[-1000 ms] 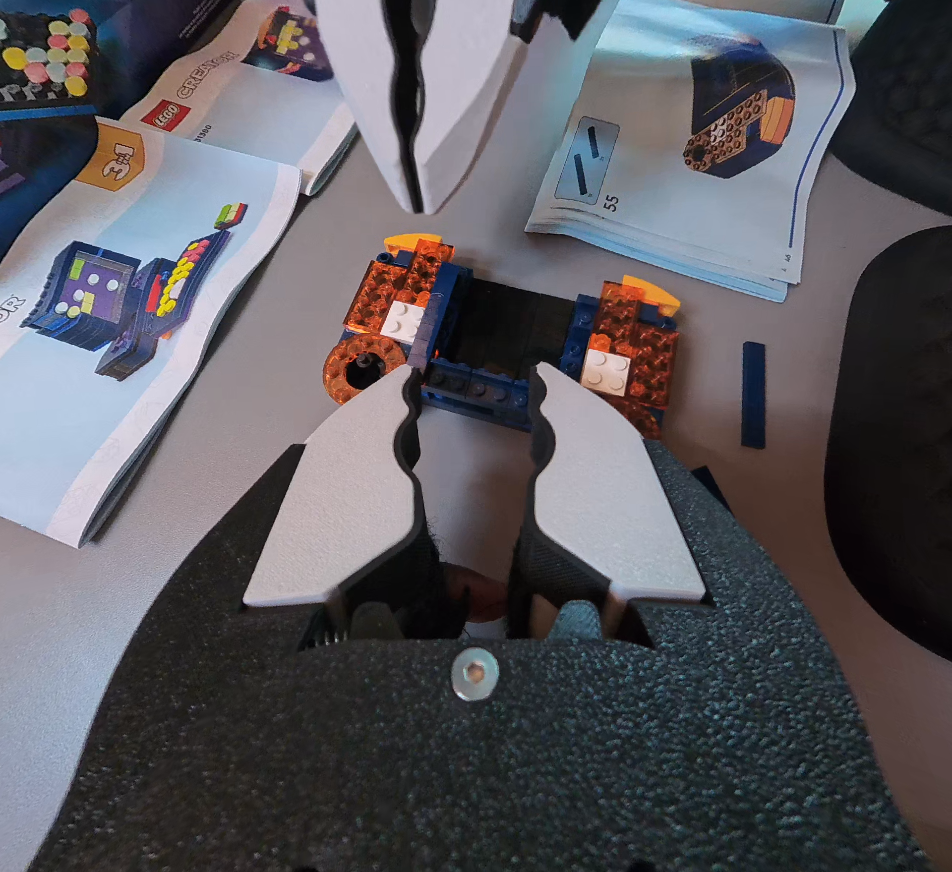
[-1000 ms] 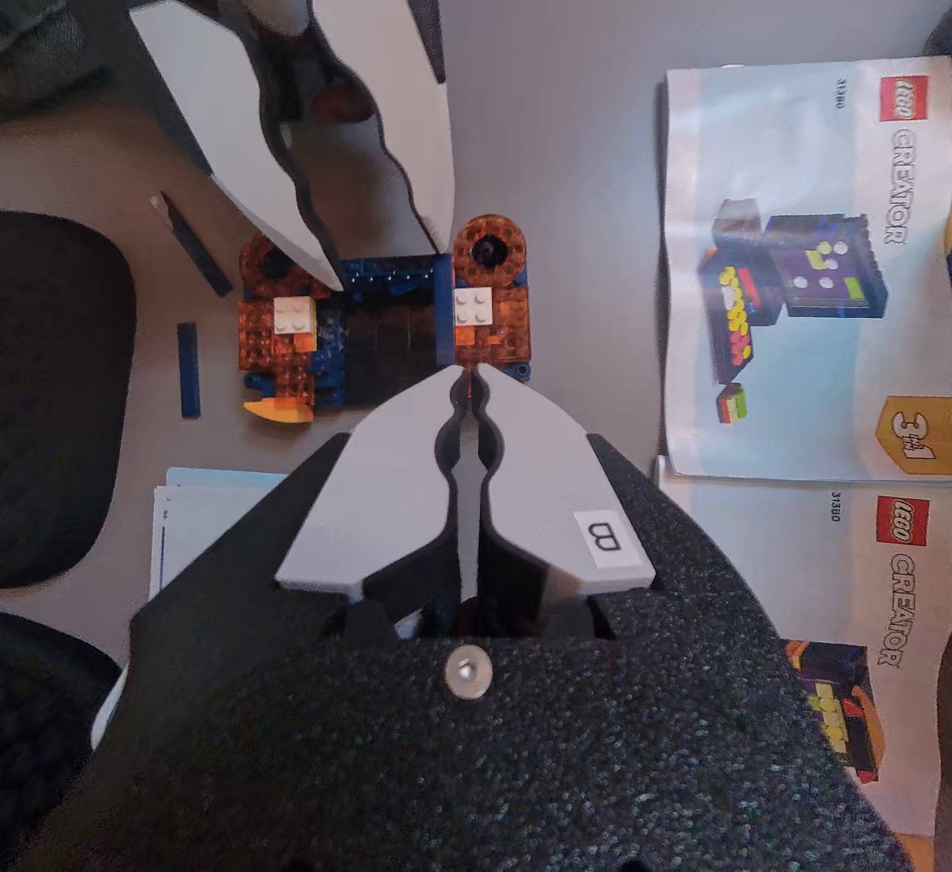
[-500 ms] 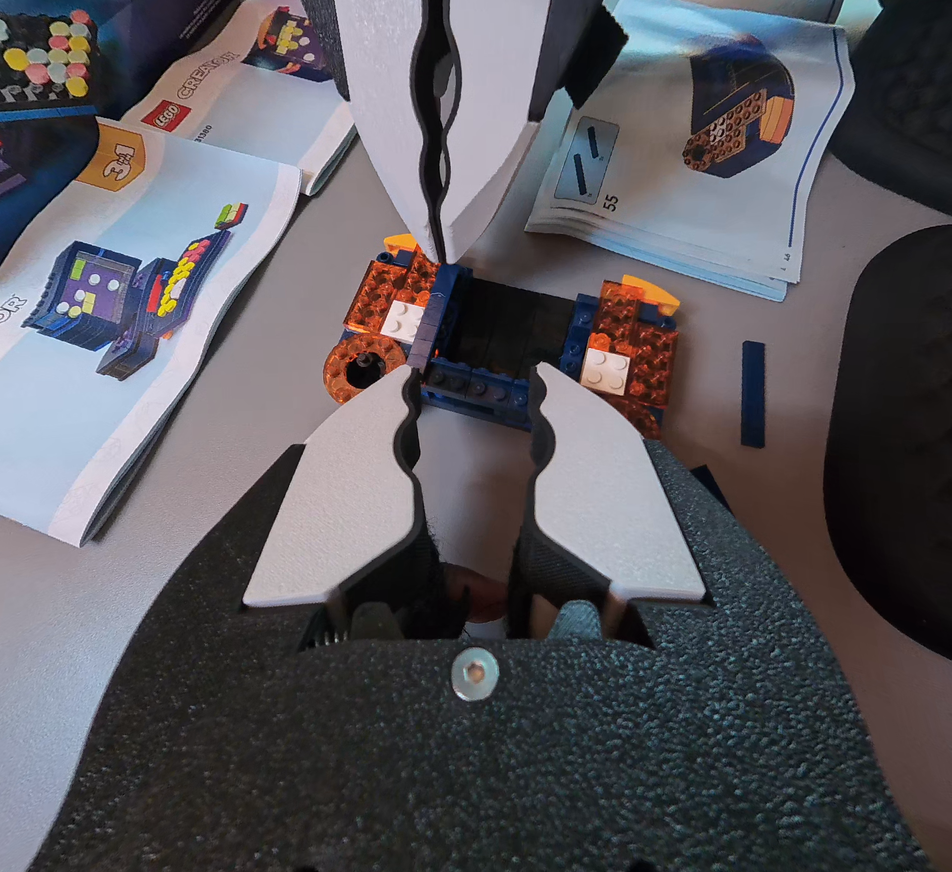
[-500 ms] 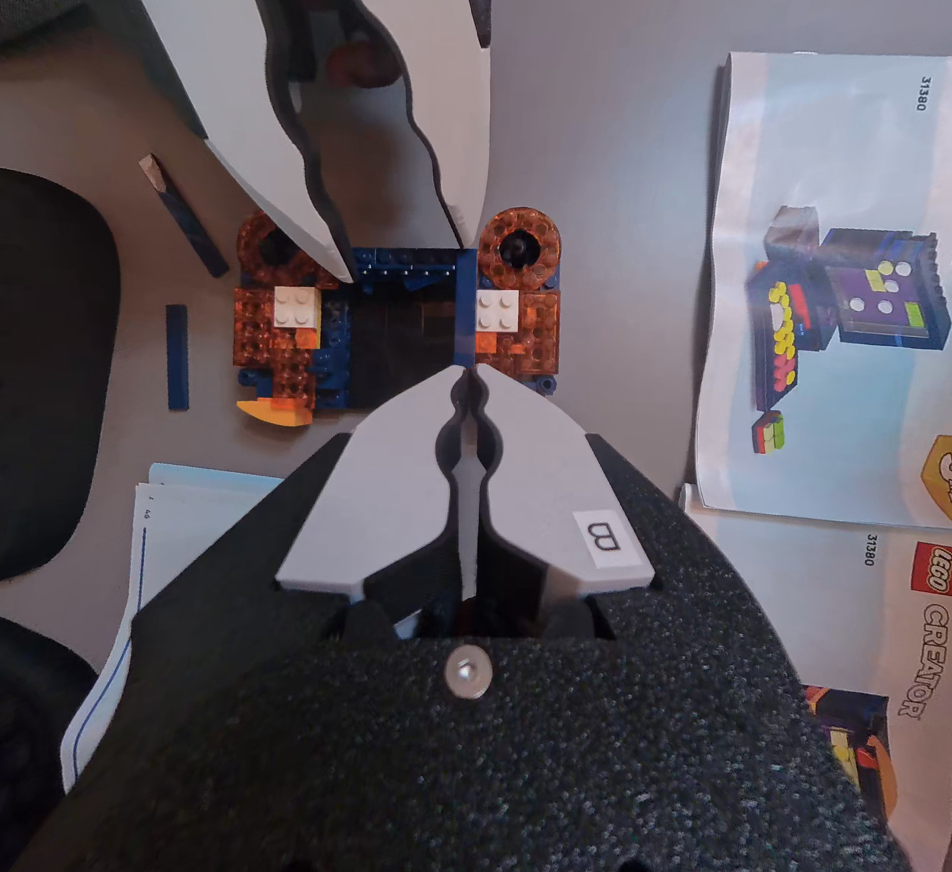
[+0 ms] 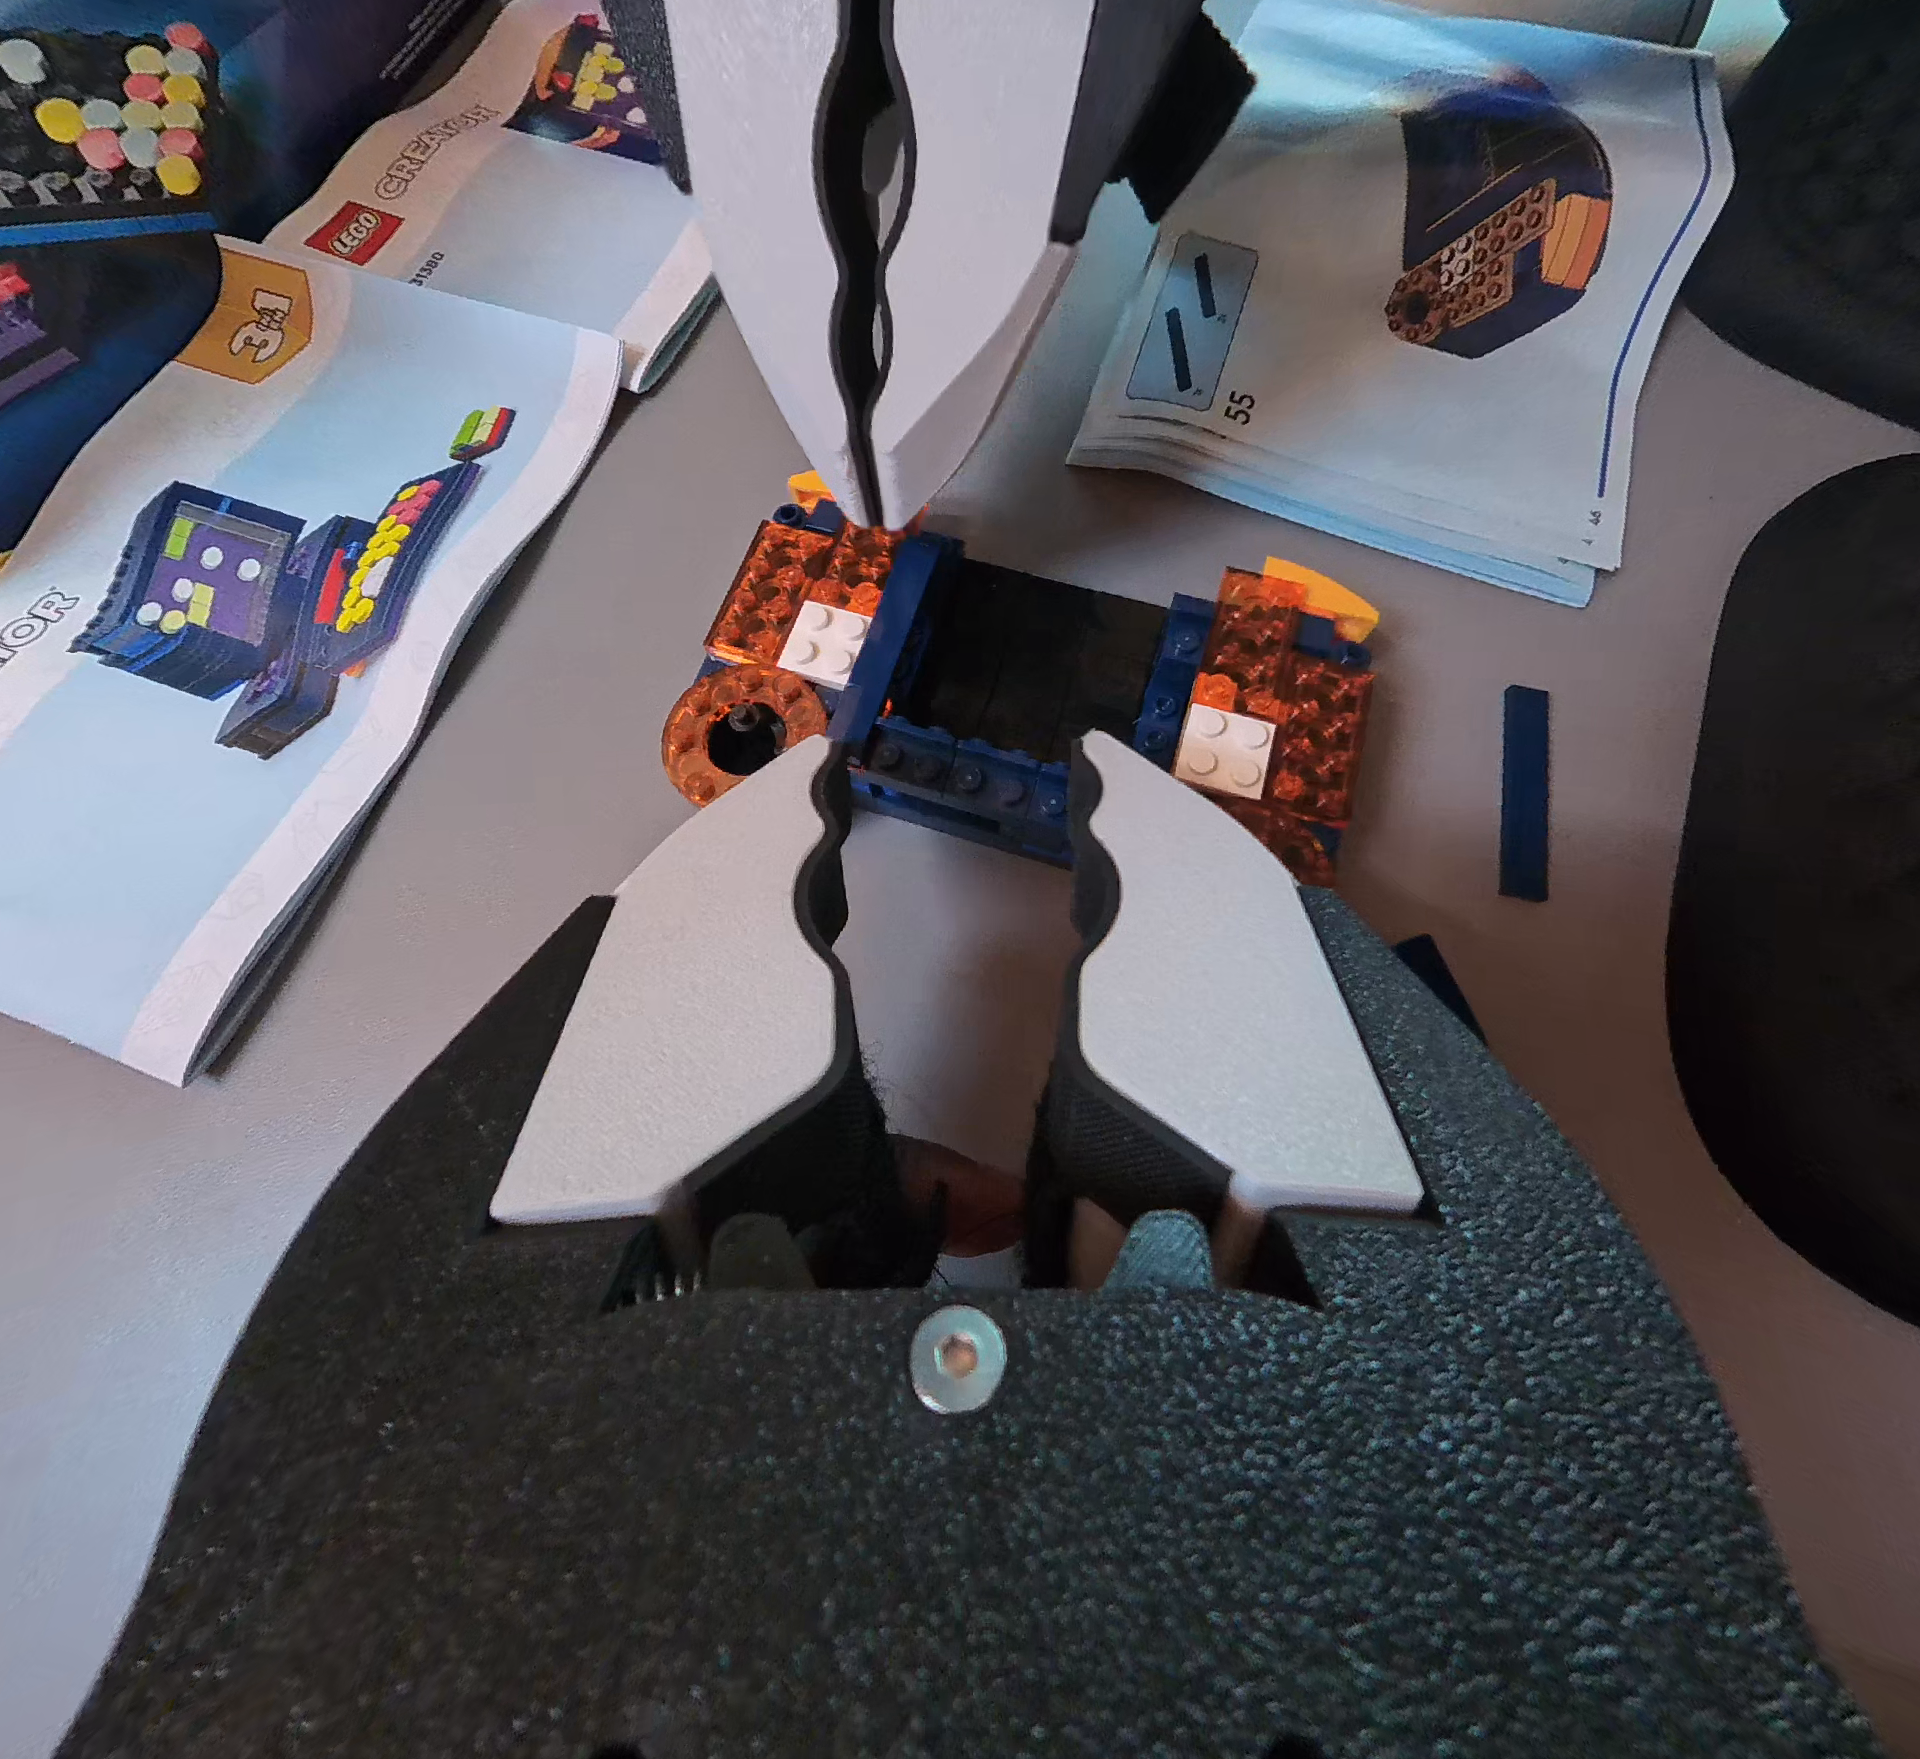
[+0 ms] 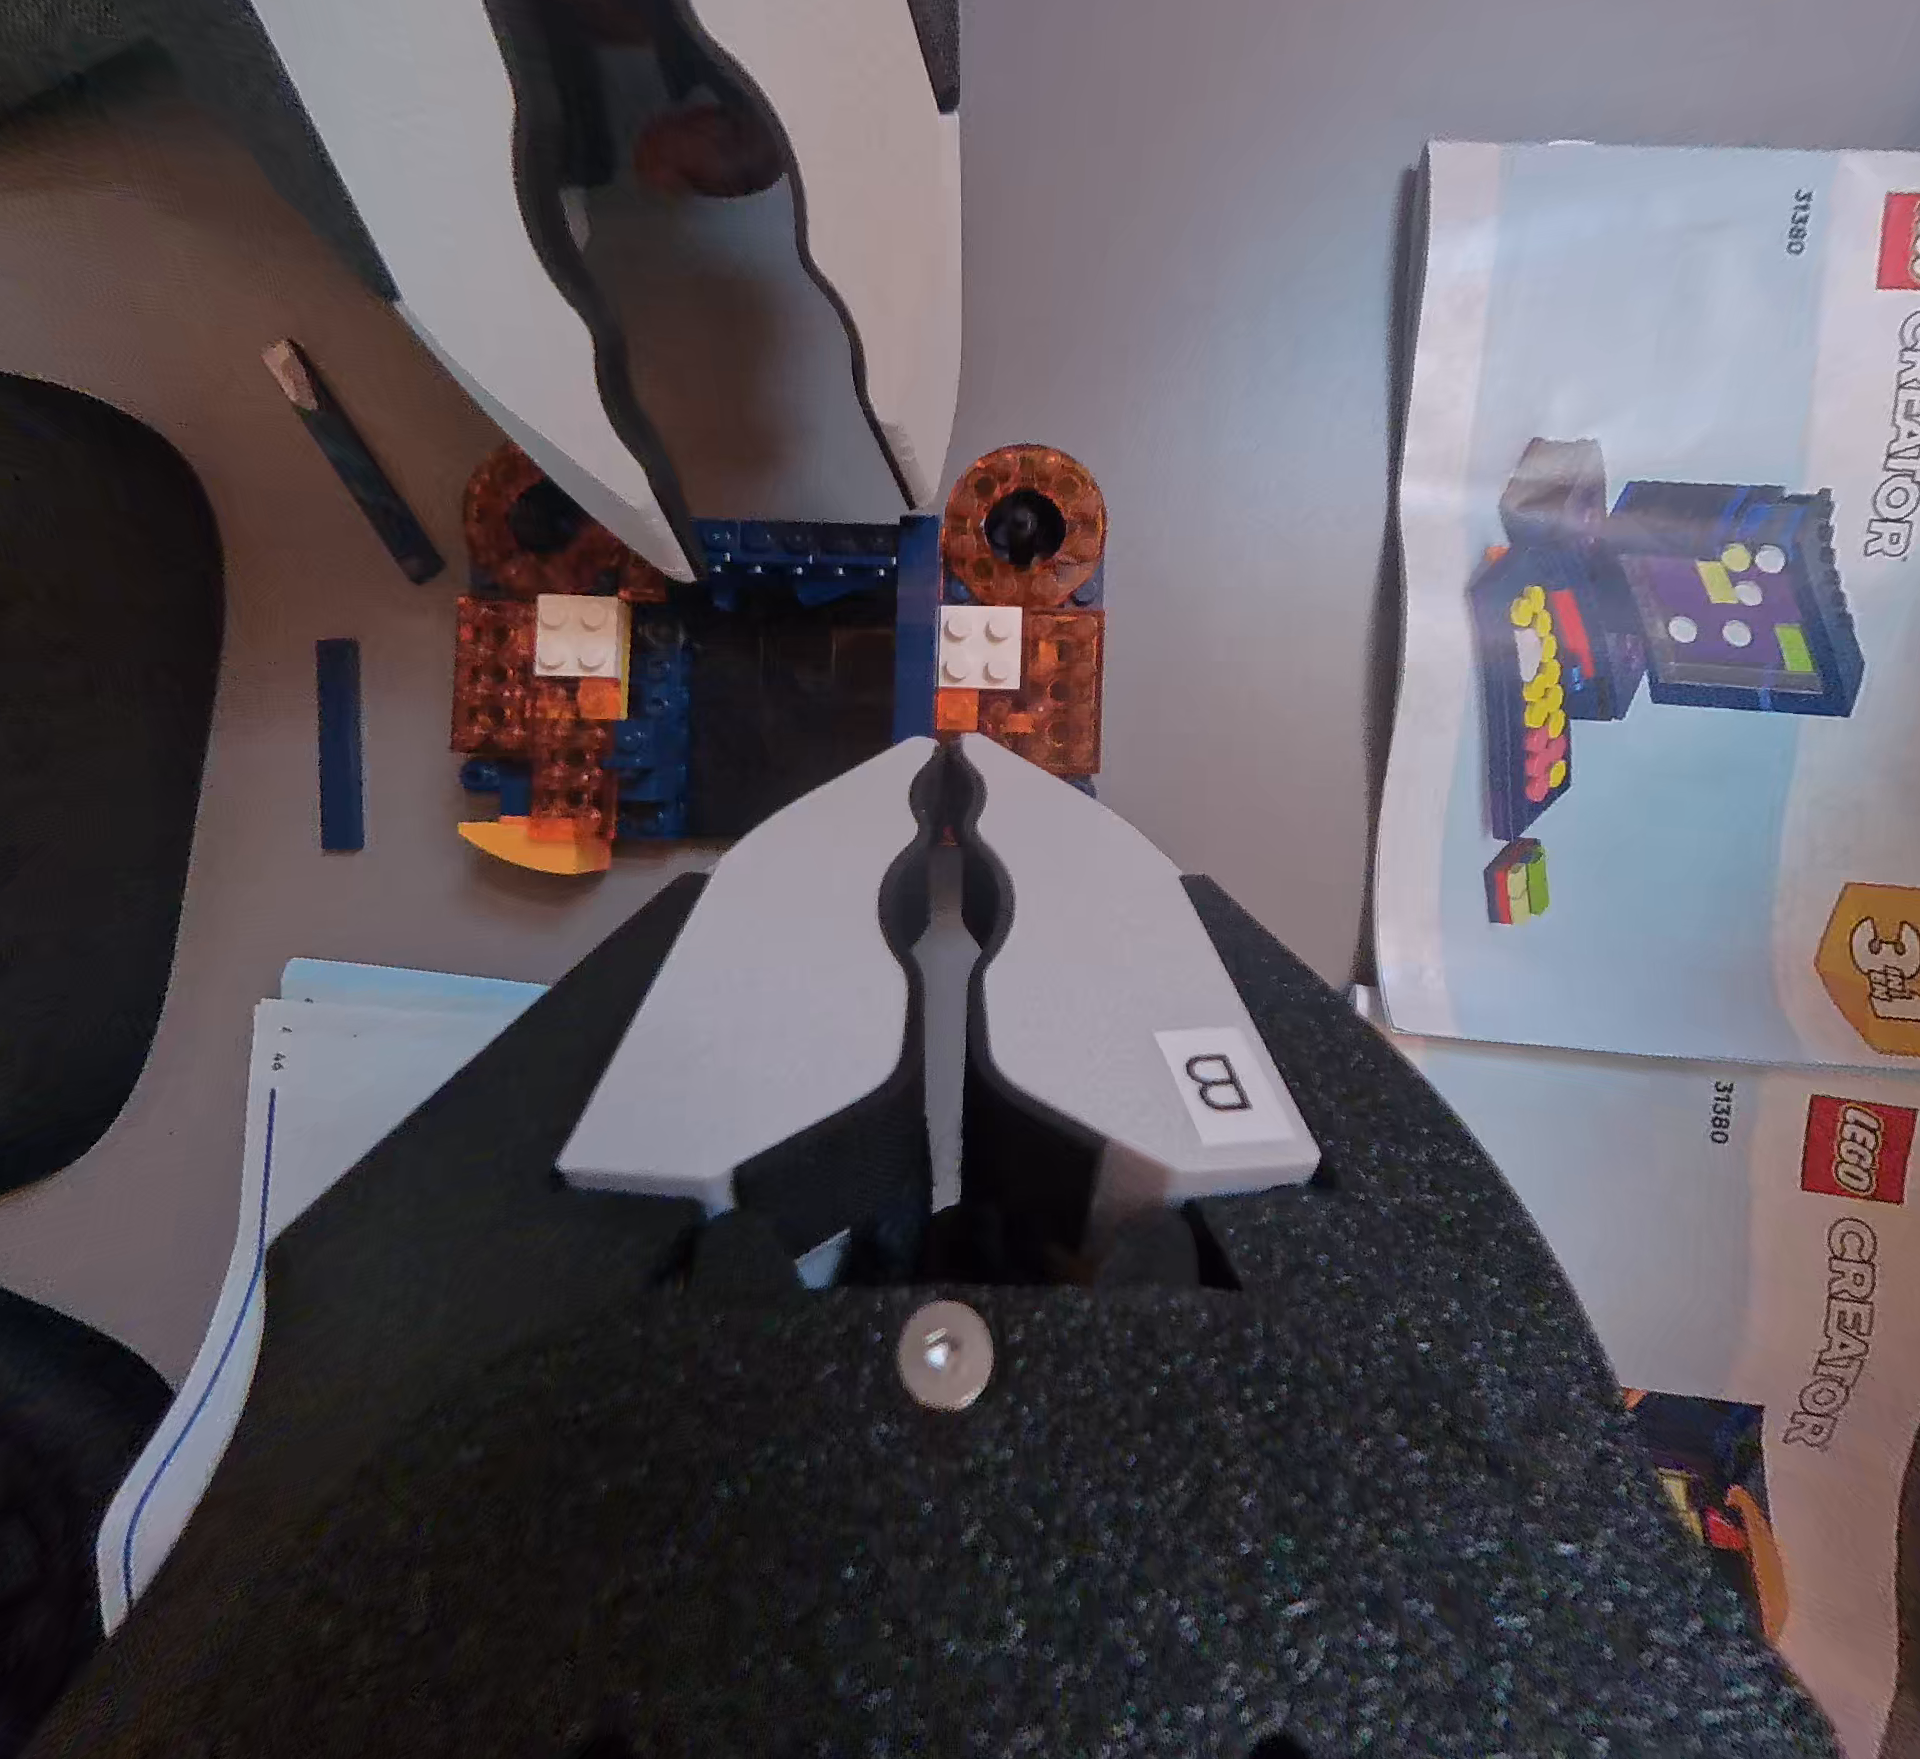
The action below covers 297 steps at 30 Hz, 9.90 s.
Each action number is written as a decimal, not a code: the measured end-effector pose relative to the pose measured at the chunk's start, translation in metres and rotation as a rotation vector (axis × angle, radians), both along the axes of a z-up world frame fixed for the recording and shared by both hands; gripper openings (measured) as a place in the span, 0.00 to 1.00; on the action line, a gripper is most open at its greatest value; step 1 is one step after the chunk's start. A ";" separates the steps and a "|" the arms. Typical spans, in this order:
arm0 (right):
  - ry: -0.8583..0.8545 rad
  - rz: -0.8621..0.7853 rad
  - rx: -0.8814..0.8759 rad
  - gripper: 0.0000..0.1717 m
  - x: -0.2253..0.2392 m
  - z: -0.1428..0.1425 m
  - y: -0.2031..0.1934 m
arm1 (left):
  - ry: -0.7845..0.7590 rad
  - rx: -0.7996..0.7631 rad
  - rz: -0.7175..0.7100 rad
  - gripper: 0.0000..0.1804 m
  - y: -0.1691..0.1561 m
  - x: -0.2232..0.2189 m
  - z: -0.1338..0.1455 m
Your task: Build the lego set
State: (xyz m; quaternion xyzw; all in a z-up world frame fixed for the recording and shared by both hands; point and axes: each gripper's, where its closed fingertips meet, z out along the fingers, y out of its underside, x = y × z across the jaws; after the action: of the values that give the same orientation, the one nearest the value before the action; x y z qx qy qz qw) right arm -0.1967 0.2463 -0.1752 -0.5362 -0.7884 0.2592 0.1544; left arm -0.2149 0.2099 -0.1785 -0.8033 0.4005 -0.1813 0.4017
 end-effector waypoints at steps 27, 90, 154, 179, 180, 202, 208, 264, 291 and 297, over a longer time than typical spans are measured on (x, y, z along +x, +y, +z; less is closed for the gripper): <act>0.058 0.051 0.048 0.00 -0.006 -0.005 -0.010 | -0.084 -0.016 0.126 0.00 0.020 -0.004 0.001; 0.006 0.070 0.042 0.00 -0.029 -0.006 -0.020 | -0.149 -0.098 0.230 0.00 0.020 -0.019 0.008; 0.068 0.203 0.058 0.04 0.060 -0.035 -0.128 | -0.337 0.226 0.241 0.03 0.019 -0.030 0.084; 0.036 -0.007 0.094 0.04 0.017 -0.004 -0.066 | -0.030 -0.171 -0.149 0.03 -0.043 0.008 0.007; 0.025 -0.004 0.106 0.04 0.017 -0.005 -0.065 | -0.026 -0.176 -0.150 0.03 -0.043 0.008 0.005; 0.097 -0.008 -0.060 0.00 0.025 0.013 -0.051 | -0.052 -0.129 -0.139 0.02 -0.037 0.011 0.012; 0.084 0.045 0.006 0.00 0.020 0.001 -0.062 | -0.038 -0.126 -0.155 0.02 -0.035 0.018 0.009; 0.054 0.004 -0.010 0.00 0.004 -0.007 -0.071 | -0.126 -0.247 -0.125 0.00 -0.037 0.019 -0.003; 0.313 -0.385 -0.056 0.09 0.187 0.072 -0.020 | -0.039 -0.236 0.292 0.04 -0.116 0.016 -0.031; 0.299 -0.357 -0.089 0.07 0.190 0.054 -0.034 | -0.019 -0.115 0.273 0.04 -0.108 0.028 -0.009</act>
State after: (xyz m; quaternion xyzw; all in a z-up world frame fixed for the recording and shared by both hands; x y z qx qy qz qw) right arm -0.0067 0.2122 -0.1216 -0.6288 -0.6374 0.3387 0.2891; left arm -0.1870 0.1016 -0.1879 -0.8703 0.2727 -0.1553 0.3796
